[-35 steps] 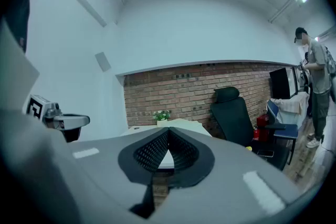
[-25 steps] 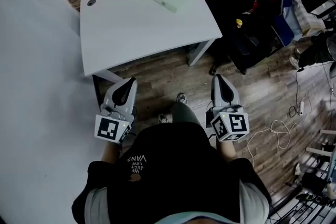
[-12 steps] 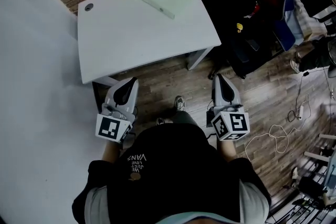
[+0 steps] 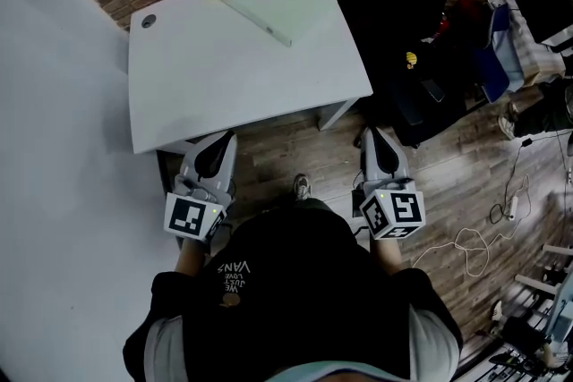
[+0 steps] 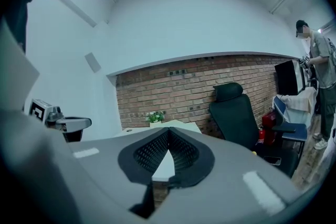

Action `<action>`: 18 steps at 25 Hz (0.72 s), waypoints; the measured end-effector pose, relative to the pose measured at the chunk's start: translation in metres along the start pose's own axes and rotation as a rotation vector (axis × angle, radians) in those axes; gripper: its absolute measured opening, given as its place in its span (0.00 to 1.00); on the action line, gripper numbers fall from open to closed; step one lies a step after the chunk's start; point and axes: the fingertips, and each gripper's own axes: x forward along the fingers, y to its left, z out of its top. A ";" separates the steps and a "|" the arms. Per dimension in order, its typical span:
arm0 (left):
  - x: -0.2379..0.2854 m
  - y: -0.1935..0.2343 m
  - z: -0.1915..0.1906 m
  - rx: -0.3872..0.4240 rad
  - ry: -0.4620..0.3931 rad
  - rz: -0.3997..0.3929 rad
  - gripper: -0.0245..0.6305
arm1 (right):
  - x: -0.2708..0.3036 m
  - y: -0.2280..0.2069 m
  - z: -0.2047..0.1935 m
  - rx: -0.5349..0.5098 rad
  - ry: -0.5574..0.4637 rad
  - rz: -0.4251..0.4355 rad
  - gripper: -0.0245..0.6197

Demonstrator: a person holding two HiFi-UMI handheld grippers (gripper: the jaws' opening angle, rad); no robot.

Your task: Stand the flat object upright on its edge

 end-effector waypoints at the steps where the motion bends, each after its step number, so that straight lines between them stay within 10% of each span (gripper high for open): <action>1: 0.006 -0.002 0.001 0.001 -0.001 0.005 0.04 | 0.003 -0.005 0.001 -0.003 0.001 0.006 0.04; 18: 0.064 -0.015 0.004 -0.008 -0.003 0.128 0.04 | 0.058 -0.064 0.018 -0.032 0.024 0.139 0.04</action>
